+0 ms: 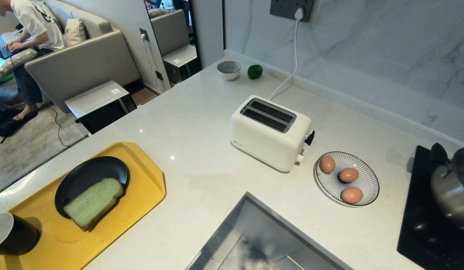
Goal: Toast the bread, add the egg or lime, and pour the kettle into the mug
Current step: Pick up the egg
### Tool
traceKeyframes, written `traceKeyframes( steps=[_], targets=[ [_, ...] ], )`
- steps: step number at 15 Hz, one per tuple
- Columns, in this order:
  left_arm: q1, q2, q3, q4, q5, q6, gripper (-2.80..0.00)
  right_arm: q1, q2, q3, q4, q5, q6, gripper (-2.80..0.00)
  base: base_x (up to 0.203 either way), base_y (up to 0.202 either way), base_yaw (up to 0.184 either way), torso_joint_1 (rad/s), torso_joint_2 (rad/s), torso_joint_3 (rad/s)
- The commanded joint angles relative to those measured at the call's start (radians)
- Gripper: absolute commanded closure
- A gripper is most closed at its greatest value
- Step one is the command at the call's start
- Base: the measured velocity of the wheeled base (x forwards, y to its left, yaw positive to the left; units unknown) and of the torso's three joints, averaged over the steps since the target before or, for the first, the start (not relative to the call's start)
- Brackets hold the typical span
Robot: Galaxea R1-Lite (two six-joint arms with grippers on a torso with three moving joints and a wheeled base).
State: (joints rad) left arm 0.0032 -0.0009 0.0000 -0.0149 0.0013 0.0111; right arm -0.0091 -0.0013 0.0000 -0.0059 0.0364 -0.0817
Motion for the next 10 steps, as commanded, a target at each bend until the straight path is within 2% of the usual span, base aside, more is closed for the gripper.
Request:
traceKeyframes(
  steps=[1,10],
  targets=[
    [0.0,0.001,0.0,0.0,0.0,0.0,0.0,0.0,0.001,0.0,0.0,0.0,-0.001,0.0,0.0,0.0,0.0,0.0,0.0,0.0],
    [0.0,0.001,0.0,0.0,0.0,0.003,0.0,0.0,0.001,0.0,0.001,0.0,-0.009,0.0,0.0,0.0,0.0,0.0,0.0,0.0]
  ],
)
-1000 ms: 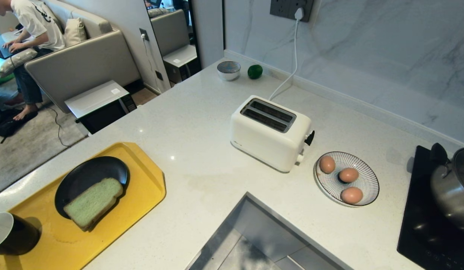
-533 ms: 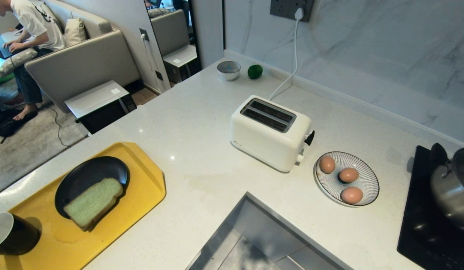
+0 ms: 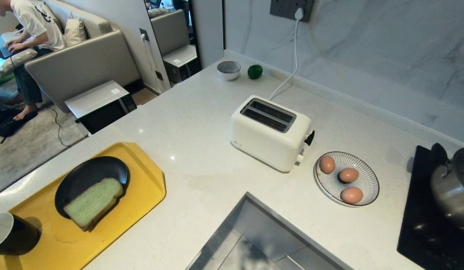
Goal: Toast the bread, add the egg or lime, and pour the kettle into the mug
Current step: Pick up the egg
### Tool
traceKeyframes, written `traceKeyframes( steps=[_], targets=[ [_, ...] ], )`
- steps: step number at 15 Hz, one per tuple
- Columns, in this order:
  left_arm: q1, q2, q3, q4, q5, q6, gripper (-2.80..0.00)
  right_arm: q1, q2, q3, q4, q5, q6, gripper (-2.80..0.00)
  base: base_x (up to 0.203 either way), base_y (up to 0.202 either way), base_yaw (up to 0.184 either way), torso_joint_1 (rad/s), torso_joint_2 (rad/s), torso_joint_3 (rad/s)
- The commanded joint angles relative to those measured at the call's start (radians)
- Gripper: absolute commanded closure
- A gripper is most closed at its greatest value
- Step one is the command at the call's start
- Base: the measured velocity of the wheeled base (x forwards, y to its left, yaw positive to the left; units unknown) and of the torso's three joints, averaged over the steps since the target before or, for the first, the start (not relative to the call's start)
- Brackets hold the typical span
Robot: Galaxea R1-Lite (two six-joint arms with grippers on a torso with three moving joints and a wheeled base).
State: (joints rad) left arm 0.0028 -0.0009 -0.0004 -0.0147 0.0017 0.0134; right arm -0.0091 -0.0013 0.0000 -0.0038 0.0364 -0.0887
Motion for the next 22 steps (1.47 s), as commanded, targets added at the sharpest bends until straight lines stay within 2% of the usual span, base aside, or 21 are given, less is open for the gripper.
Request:
traceKeyframes(
  steps=[1,4,7,19,21,22],
  targets=[
    [0.0,0.001,0.0,-0.001,0.0,-0.001,0.0,0.0,0.001,0.0,-0.001,0.0,-0.002,0.0,0.0,0.0,0.0,0.0,0.0,0.0],
    [0.0,0.001,0.0,-0.001,0.0,-0.001,0.0,0.0,0.001,0.0,-0.001,0.0,0.0,0.0,0.104,-0.016,0.003,-0.003,0.0,0.002],
    [0.0,0.001,0.0,-0.001,0.0,-0.002,0.0,0.0,0.001,0.0,-0.001,0.0,0.003,0.0,0.175,-0.143,0.004,0.019,0.01,0.001],
    [0.0,0.001,0.0,-0.001,0.0,-0.001,0.0,0.0,0.001,-0.006,-0.001,0.0,-0.002,0.0,0.002,-0.006,-0.001,0.001,0.0,0.0],
    [0.0,0.001,0.0,-0.001,0.0,-0.002,0.0,0.0,0.011,-0.047,0.01,0.004,0.002,0.0,0.0,0.0,0.0,0.0,0.0,0.0],
    [0.0,0.001,0.0,-0.001,0.0,-0.001,0.0,0.0,0.047,-0.11,0.044,0.005,0.007,0.0,0.0,0.0,0.0,0.0,0.0,0.0]
  ],
)
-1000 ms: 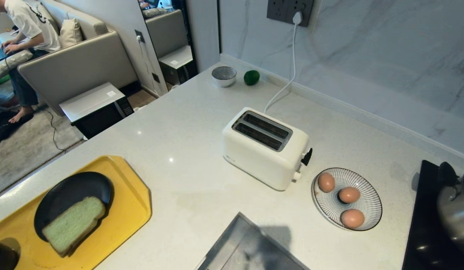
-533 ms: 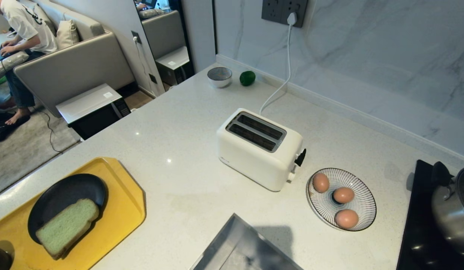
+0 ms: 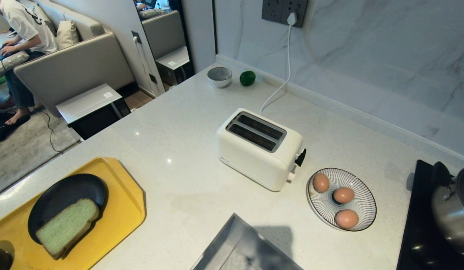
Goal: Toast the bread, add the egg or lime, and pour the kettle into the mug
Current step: Pick up the egg
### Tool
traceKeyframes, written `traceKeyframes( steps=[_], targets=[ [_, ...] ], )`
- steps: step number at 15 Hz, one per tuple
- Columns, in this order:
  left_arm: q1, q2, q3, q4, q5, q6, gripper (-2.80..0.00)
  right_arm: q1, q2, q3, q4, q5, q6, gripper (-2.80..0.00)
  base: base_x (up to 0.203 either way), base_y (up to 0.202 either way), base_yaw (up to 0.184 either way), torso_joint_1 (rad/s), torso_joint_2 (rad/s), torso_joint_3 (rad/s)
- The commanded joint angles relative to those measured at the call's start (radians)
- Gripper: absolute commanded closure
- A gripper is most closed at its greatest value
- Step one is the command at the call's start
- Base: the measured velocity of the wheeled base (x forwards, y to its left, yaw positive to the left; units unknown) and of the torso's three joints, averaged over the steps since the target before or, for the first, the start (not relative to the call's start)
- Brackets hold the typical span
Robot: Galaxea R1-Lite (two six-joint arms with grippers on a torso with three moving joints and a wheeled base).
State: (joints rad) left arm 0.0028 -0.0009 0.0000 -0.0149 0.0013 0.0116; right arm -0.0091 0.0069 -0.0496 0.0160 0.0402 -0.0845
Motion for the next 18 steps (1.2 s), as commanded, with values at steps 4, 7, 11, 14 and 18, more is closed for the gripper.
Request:
traceKeyframes(
  steps=[4,7,11,14,18],
  targets=[
    [0.0,0.001,0.0,0.0,0.0,0.001,0.0,-0.003,0.445,-0.387,0.107,-0.008,0.118,0.0,0.0,0.0,0.0,0.0,0.0,0.0],
    [0.0,0.001,0.0,0.0,0.0,-0.001,0.0,-0.003,0.803,-0.773,0.16,-0.037,0.251,0.0,0.0,0.0,0.0,0.0,0.0,0.0],
    [0.0,0.001,0.0,0.0,0.0,-0.001,0.0,-0.001,1.057,-1.216,0.671,-0.026,0.4,0.0,0.0,0.0,0.0,0.0,0.0,0.0],
    [0.002,0.001,0.0,0.0,0.0,0.001,0.0,0.001,1.205,-1.368,0.967,0.055,0.412,0.0,0.0,0.0,0.0,0.0,0.0,0.0],
    [0.0,0.001,0.0,0.0,0.0,0.001,0.0,0.016,1.264,-1.344,1.078,0.132,0.241,0.0,0.0,0.0,0.0,0.0,0.0,0.0]
  ],
)
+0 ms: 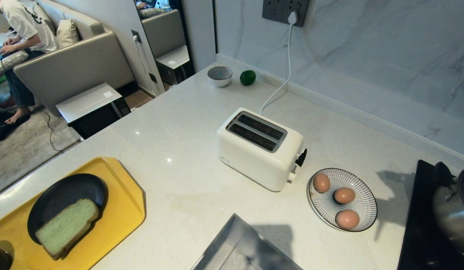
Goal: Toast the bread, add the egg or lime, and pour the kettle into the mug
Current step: Pick up the egg
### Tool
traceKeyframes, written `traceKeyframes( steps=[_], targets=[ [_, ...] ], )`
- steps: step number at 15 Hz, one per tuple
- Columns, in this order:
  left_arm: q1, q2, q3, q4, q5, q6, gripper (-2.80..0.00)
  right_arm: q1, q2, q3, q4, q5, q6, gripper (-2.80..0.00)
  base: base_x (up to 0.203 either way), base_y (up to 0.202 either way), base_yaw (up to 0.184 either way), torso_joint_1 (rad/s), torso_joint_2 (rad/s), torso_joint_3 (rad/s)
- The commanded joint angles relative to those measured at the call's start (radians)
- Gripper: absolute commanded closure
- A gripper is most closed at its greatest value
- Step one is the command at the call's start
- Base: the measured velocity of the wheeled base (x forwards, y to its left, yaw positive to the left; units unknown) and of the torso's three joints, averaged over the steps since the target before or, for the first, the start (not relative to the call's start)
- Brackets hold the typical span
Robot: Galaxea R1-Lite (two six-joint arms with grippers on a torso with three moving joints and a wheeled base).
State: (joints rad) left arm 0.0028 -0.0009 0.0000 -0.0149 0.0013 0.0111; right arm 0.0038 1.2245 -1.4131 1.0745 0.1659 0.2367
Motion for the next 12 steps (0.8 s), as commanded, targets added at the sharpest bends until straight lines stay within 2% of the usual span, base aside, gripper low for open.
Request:
traceKeyframes(
  steps=[1,6,9,11,12],
  targets=[
    [0.0,0.001,0.0,0.0,0.0,0.001,0.0,0.003,0.048,0.057,0.021,0.01,-0.173,0.0,0.0,0.0,0.0,0.0,0.0,0.0],
    [0.0,0.001,0.0,0.0,0.0,0.0,0.0,-0.039,0.086,0.134,-0.013,0.014,-0.738,0.0,0.0,0.0,0.0,0.0,0.0,0.0],
    [0.0,0.001,0.0,0.0,0.0,0.001,0.0,-0.146,0.171,0.136,-0.092,0.119,-1.128,0.0,0.0,0.0,0.0,0.0,0.0,0.0],
    [0.0,0.001,0.0,0.0,0.0,0.0,0.0,-0.22,0.24,0.142,-0.184,0.19,-1.335,0.0,0.0,0.0,0.0,0.0,0.0,0.0],
    [0.0,0.001,0.0,0.0,0.0,0.0,0.0,-0.25,0.261,0.144,-0.219,0.21,-1.414,0.0,0.0,0.0,0.0,0.0,0.0,0.0]
  ],
)
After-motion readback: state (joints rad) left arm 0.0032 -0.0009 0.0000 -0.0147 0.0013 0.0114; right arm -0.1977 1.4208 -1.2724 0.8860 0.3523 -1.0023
